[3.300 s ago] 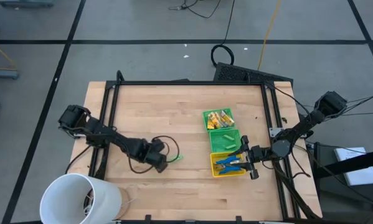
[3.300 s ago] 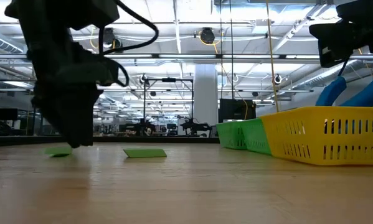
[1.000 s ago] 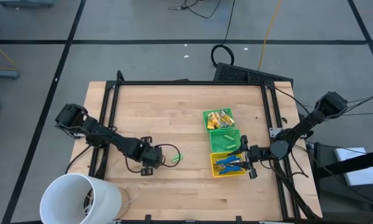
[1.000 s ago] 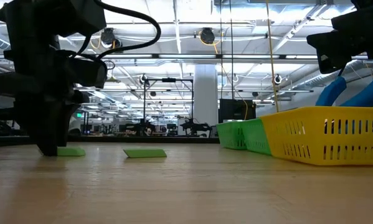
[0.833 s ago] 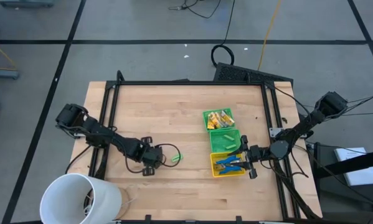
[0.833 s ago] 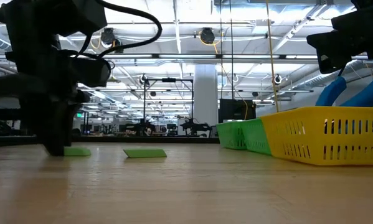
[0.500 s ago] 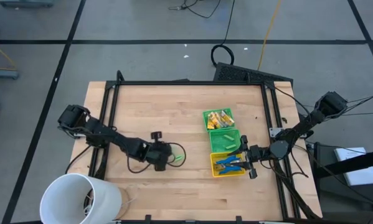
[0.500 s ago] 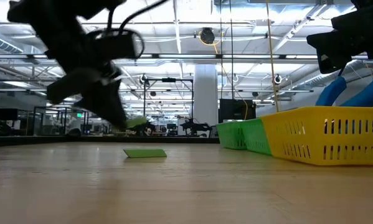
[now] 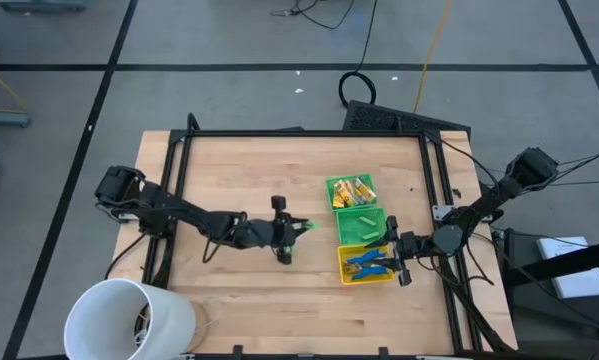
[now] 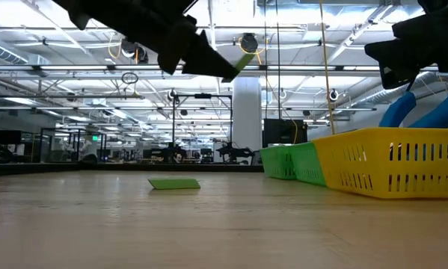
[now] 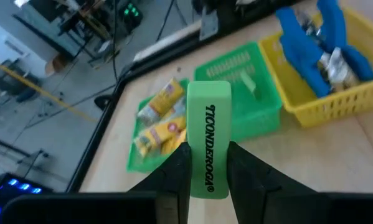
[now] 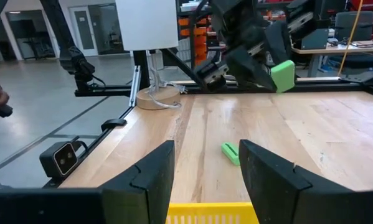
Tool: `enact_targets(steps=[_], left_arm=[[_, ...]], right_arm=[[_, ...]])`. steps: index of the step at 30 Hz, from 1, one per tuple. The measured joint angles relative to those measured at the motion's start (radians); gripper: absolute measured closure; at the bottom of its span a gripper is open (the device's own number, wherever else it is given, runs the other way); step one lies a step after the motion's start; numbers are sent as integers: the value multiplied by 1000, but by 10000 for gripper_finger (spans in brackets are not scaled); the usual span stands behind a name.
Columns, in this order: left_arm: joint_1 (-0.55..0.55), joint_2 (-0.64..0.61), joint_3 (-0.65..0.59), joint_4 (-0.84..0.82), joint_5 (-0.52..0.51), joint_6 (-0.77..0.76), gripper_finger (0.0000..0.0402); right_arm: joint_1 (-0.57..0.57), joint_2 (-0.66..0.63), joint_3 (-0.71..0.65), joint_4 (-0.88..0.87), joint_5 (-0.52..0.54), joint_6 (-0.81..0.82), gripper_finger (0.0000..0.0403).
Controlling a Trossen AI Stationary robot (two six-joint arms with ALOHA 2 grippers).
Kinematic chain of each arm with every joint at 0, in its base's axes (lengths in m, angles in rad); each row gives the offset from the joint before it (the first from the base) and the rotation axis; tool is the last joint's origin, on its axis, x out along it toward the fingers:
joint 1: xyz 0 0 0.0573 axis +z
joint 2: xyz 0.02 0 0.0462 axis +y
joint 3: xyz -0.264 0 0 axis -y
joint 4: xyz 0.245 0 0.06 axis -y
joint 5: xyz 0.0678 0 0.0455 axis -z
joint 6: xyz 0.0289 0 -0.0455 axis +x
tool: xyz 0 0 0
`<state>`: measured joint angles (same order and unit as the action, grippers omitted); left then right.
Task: Pick & Place School Supplies
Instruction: Put the left green eraser into the bottom green bin
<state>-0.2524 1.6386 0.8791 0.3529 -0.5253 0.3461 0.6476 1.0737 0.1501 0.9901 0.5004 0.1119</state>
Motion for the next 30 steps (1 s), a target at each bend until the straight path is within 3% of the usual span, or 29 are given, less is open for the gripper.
enact_targets(steps=[7, 11, 16, 22, 25, 30], left_arm=[[20, -1, 0, 23, 54, 43, 315], [19, -1, 0, 17, 20, 117, 315], [26, -2, 0, -31, -99, 200, 315], [37, -2, 0, -92, -229, 326, 314], [46, -2, 2, -89, -235, 360, 314], [50, -2, 2, -89, -234, 377, 314]], right_arm=[[-50, 2, 8, -4, 107, 37, 232], [-149, 18, 69, -62, 47, 67, 232], [-278, 60, 177, -205, 45, 94, 232], [-421, 174, 270, -209, -55, 236, 232], [-482, 252, 314, -200, -133, 281, 231], [-543, 388, 394, -193, -164, 298, 225]])
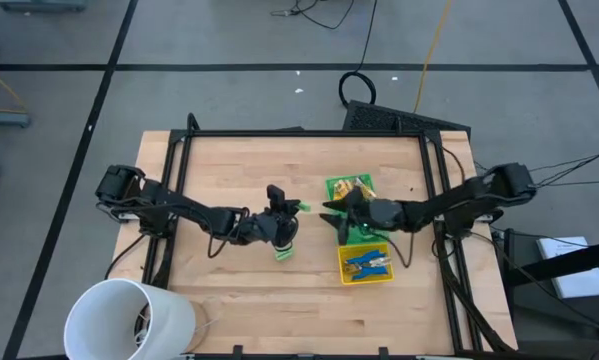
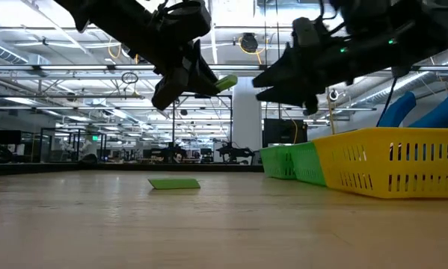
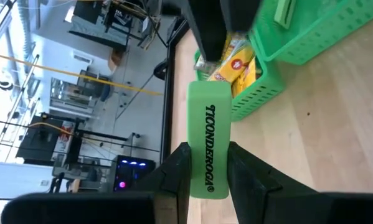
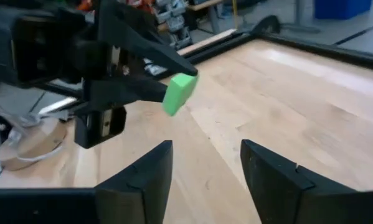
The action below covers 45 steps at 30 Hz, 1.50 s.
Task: Pick & Place School Supplies
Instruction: Put the left green eraser into the bottom green bin
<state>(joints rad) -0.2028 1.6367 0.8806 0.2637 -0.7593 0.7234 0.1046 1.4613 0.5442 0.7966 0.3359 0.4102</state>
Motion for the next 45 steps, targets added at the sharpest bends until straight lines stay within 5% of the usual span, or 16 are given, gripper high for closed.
enact_targets(steps=[14, 36, 45], left_arm=[[0, 0, 0, -22, 8, 7, 314], [38, -1, 0, 86, 82, 89, 314], [39, -1, 0, 89, 88, 86, 314]], right_arm=[[-94, 106, 124, 78, -185, 19, 122], [-113, 107, 124, 73, -185, 24, 154], [-118, 131, 124, 72, -187, 57, 210]])
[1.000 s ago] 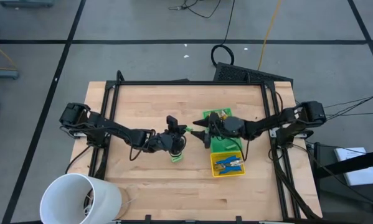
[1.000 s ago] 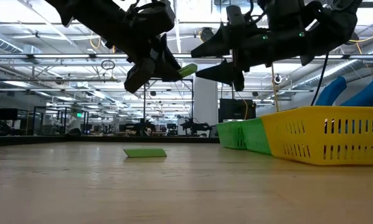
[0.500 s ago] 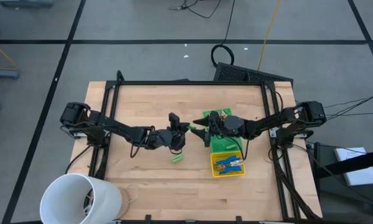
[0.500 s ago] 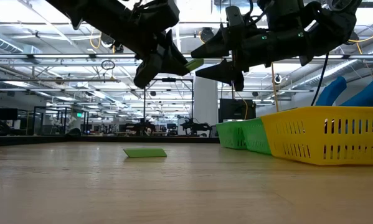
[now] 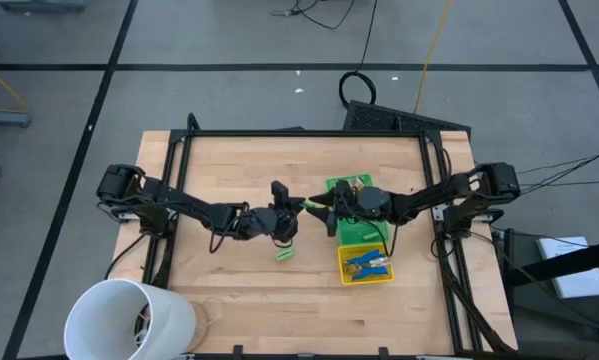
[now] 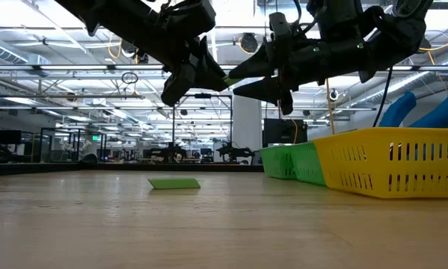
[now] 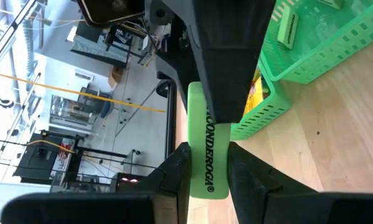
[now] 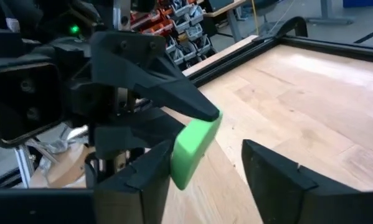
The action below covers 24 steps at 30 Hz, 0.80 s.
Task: Pick & Place School Supplies
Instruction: Put the left green eraser into the bottom green bin
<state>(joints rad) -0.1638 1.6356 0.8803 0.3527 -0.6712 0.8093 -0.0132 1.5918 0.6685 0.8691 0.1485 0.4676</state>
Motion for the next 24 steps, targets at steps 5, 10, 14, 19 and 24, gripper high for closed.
enact_targets(steps=[5, 10, 14, 19, 24], left_arm=[[1, 1, -1, -2, 5, -18, 314], [1, 0, -1, -17, 9, -51, 314], [1, 0, -1, -17, 14, -56, 314], [0, 0, -1, -20, 17, -56, 314], [0, 0, -1, -25, 30, -74, 314]], right_arm=[[-5, 30, 0, 37, -4, 11, 247], [-5, 31, 0, 59, -4, 2, 276], [-5, 32, 0, 76, -4, -1, 294], [-7, 31, 0, 79, -19, -24, 323], [-7, 31, -2, 76, -19, -64, 373]])
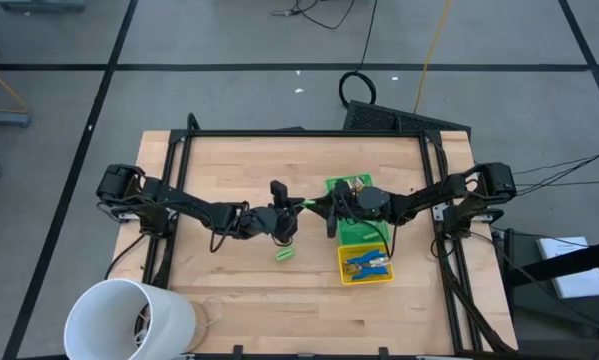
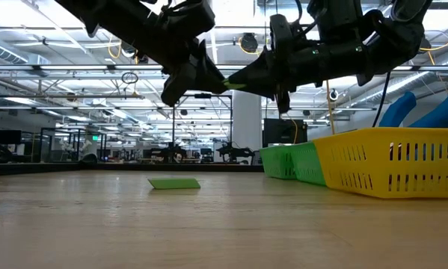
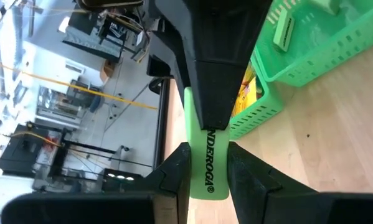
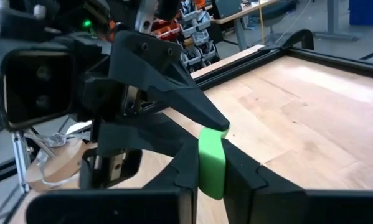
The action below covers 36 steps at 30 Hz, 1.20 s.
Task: Pick & Place School Supplies
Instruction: Put the left green eraser into the bottom green bin
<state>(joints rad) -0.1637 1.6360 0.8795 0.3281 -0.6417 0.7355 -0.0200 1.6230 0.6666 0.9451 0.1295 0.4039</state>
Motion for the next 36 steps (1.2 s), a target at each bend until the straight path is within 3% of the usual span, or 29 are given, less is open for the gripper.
enact_targets(steps=[8, 14, 19, 22, 26, 30, 36], left_arm=[[-17, 0, 0, 10, 1, -276, 313], [-45, 1, -1, 11, -32, -290, 313], [-66, 1, -1, 11, -40, -224, 307], [-79, 1, -1, 30, -42, -202, 273], [-100, -1, 3, 79, -64, -209, 198], [-123, -1, 3, 85, -64, -299, 132], [-153, -11, 2, 54, -80, -451, 80]], right_arm=[[0, -12, 0, -15, -9, -57, 373], [10, -14, 1, -39, -88, -30, 373], [31, -14, 1, -43, -82, -34, 373], [34, -14, 2, -43, -80, -35, 373], [34, -12, 2, -60, -80, -39, 373], [34, -12, 2, -74, -82, -45, 373], [55, -125, -4, -295, -108, -93, 373]])
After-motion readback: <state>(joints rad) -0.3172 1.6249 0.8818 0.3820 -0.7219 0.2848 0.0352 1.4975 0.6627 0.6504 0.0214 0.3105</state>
